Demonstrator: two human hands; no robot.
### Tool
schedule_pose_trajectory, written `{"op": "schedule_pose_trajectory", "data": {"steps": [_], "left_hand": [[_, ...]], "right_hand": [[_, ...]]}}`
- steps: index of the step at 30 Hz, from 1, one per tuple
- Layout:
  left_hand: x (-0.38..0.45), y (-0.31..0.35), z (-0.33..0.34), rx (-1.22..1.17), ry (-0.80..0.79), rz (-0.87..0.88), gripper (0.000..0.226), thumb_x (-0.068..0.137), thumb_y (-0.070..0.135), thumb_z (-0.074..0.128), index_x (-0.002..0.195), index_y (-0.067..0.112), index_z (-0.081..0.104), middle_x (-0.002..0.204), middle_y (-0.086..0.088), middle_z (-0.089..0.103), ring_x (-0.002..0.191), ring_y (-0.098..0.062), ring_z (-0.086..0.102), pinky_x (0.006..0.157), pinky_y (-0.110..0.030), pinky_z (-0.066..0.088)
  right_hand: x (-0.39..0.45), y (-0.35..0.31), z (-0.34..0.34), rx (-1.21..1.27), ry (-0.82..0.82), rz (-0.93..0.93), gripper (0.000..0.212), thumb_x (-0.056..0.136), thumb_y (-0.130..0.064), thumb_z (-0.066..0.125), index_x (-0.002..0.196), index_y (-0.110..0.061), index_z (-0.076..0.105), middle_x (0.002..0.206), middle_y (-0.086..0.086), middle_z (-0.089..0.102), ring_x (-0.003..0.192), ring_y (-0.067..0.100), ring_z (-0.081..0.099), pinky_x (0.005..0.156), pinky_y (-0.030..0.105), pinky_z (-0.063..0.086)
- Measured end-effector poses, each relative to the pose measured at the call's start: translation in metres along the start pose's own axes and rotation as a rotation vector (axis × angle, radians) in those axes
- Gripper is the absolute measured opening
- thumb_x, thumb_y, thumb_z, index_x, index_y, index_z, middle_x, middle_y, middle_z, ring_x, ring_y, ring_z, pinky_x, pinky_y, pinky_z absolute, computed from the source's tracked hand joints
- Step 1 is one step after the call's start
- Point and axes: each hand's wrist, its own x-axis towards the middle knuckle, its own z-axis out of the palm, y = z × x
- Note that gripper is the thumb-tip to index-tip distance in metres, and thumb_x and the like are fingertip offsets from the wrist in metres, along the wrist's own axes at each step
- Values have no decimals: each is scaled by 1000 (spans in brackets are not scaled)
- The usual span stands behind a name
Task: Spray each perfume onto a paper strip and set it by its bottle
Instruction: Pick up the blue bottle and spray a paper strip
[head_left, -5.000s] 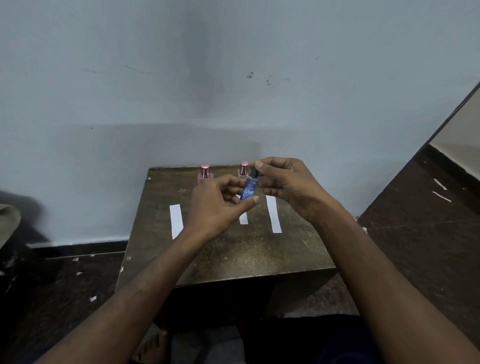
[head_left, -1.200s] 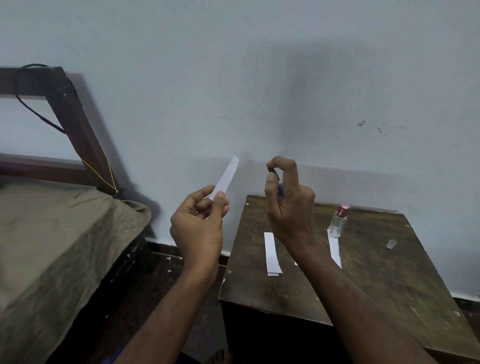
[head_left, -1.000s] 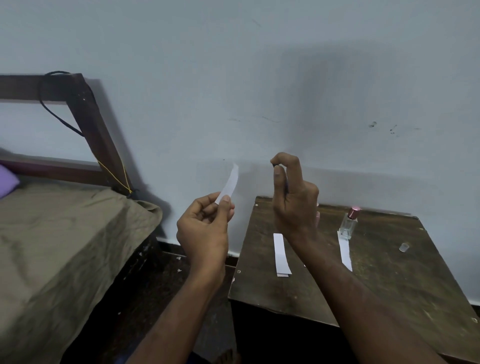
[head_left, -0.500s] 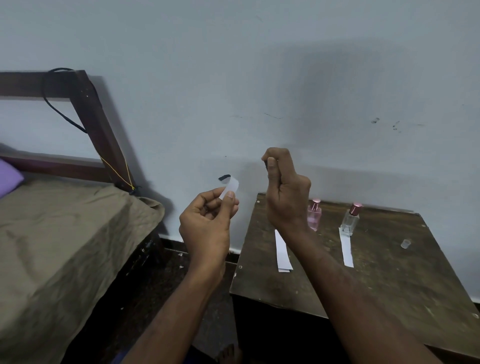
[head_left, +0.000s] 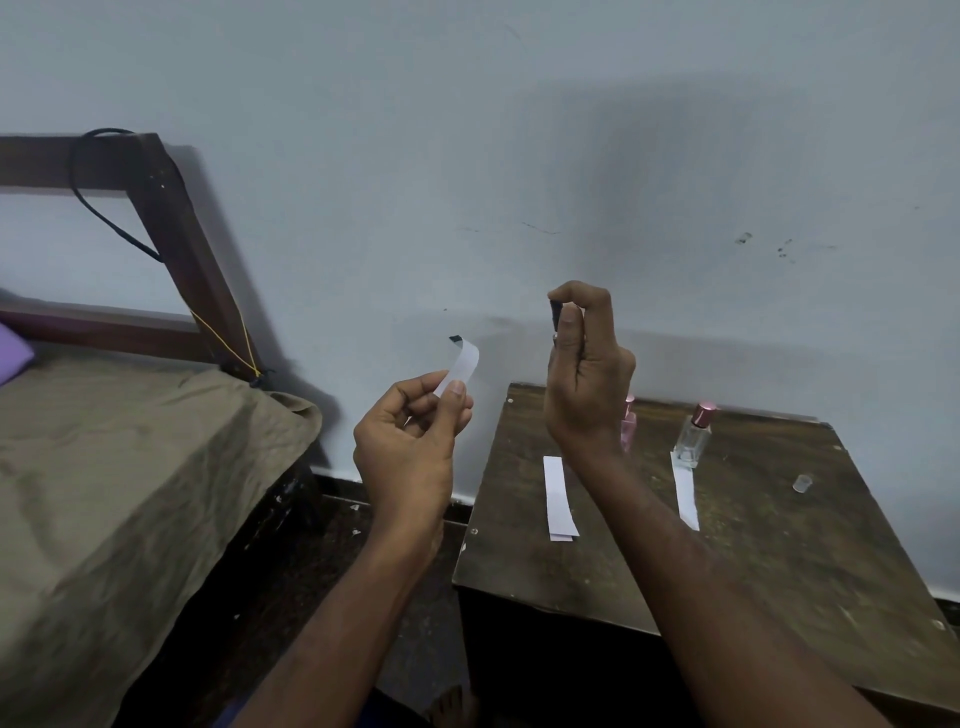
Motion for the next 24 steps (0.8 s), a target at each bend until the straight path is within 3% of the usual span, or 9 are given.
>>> {"op": "schedule_pose_trajectory", "data": {"steps": [4, 7, 11, 13, 17, 21, 24], "left_hand": [[2, -1, 0, 7, -2, 5, 13, 91, 12, 82, 102, 10, 77, 82, -2, 79, 87, -21, 80, 85, -31, 64], [2, -3, 0, 17, -12, 18, 13, 91, 12, 82, 103, 10, 77, 81, 0, 78, 87, -21, 80, 86, -31, 64], [1, -3, 0, -2, -21, 7, 12, 92, 12, 82, 102, 10, 77, 81, -1, 78, 87, -21, 80, 86, -31, 64], [1, -3, 1, 4, -27, 11, 12, 92, 12, 81, 103, 9, 77, 80, 0, 78, 86, -19, 79, 86, -31, 64], [1, -3, 1, 15, -38, 17, 13, 92, 11, 81, 104, 9, 76, 77, 4, 76, 85, -17, 79, 86, -31, 64], [-1, -2, 2, 19, -72, 10, 13, 92, 11, 81, 105, 9, 77, 74, 6, 74, 86, -20, 80, 87, -32, 64], [-2, -2, 3, 40, -112, 12, 13, 93, 12, 80, 105, 11, 77, 74, 9, 73, 87, -21, 80, 87, -33, 64]], "right_hand": [[1, -1, 0, 7, -68, -41, 19, 112, -10, 44, 114, -7, 63, 64, -11, 50, 45, 22, 45, 46, 34, 35], [2, -2, 1, -6, -131, -48, 19, 111, -9, 45, 108, -5, 63, 71, 2, 58, 49, 26, 49, 49, 37, 39], [4, 1, 0, -2, -20, 5, 21, 112, -11, 43, 111, -6, 63, 69, -11, 52, 47, 21, 47, 46, 31, 36], [6, 3, -1, 14, 19, 46, 22, 113, -13, 41, 114, -8, 62, 69, -11, 51, 46, 25, 47, 45, 34, 36], [6, 5, -2, 20, 28, 78, 21, 114, -17, 40, 117, -11, 61, 64, -7, 47, 45, 29, 45, 44, 41, 36], [6, 9, -3, 44, -18, 116, 17, 113, -24, 46, 116, -15, 59, 52, 11, 37, 42, 28, 37, 43, 40, 32], [5, 12, -1, 76, -99, 148, 12, 113, -26, 48, 114, -21, 58, 54, 11, 39, 42, 25, 36, 43, 37, 30]]}}
